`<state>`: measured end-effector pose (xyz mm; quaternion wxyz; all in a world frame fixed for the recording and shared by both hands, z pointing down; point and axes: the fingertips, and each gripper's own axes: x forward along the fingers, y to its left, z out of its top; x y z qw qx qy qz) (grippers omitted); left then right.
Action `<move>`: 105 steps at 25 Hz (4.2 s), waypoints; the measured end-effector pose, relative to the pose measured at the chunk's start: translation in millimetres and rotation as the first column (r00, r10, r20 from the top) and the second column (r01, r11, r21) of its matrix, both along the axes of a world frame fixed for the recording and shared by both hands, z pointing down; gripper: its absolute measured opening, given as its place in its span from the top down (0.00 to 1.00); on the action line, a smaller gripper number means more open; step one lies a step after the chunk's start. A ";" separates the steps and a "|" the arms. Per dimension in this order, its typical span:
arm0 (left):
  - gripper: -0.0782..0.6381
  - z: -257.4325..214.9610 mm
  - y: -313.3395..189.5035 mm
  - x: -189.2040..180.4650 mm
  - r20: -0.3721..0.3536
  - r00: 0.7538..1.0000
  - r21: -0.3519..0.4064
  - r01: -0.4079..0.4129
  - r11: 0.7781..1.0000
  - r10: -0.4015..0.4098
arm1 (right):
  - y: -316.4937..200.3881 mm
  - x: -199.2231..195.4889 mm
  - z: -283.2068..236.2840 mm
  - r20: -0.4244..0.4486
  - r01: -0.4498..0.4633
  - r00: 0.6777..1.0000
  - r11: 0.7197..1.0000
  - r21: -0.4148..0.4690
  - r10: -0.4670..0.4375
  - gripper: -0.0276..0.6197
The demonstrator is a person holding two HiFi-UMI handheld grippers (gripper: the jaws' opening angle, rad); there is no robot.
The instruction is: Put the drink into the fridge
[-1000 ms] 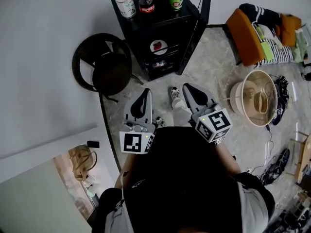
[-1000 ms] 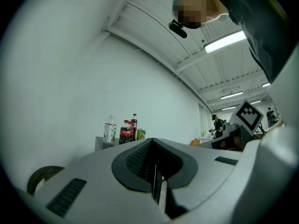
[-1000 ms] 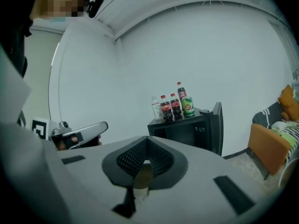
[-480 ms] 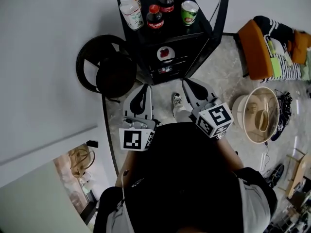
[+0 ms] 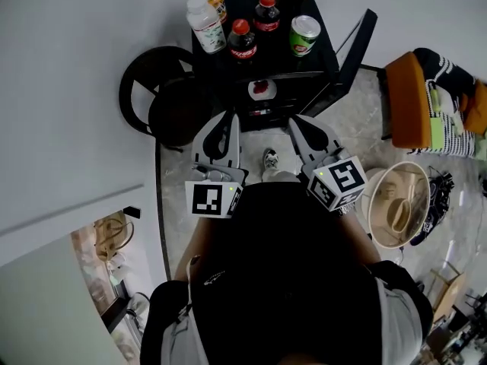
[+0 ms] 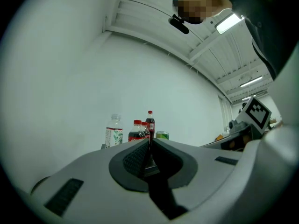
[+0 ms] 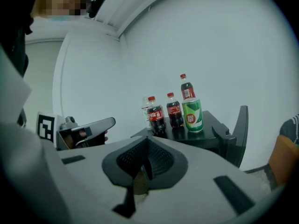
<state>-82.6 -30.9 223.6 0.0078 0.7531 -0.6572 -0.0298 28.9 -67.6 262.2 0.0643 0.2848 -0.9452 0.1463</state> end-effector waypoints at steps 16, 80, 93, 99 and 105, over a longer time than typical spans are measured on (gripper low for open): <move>0.77 3.4 -84.1 -6.3 0.031 0.992 -0.026 0.125 0.992 -0.124 | -67.2 16.0 7.1 0.009 0.063 0.998 0.998 -0.016 -0.063 0.94; 0.45 18.6 -102.3 -17.4 0.004 0.999 -0.135 -0.040 0.990 0.041 | -52.9 -13.5 33.2 -0.032 0.049 0.998 0.995 -0.086 -0.052 0.94; 0.45 36.2 -25.8 -11.9 -0.007 0.966 -0.134 -0.258 0.957 0.259 | 10.3 -18.6 38.0 -0.144 -0.105 0.985 0.992 -0.069 0.094 0.94; 0.45 53.1 -2.4 -1.9 -0.045 0.933 -0.131 -0.361 0.923 0.358 | 39.9 -10.4 43.6 -0.145 -0.167 0.977 0.985 -0.047 0.158 0.94; 0.45 70.7 13.5 27.3 -0.060 0.885 -0.151 -0.466 0.872 0.462 | 48.6 1.0 35.9 -0.139 -0.261 0.955 0.965 0.034 0.264 0.94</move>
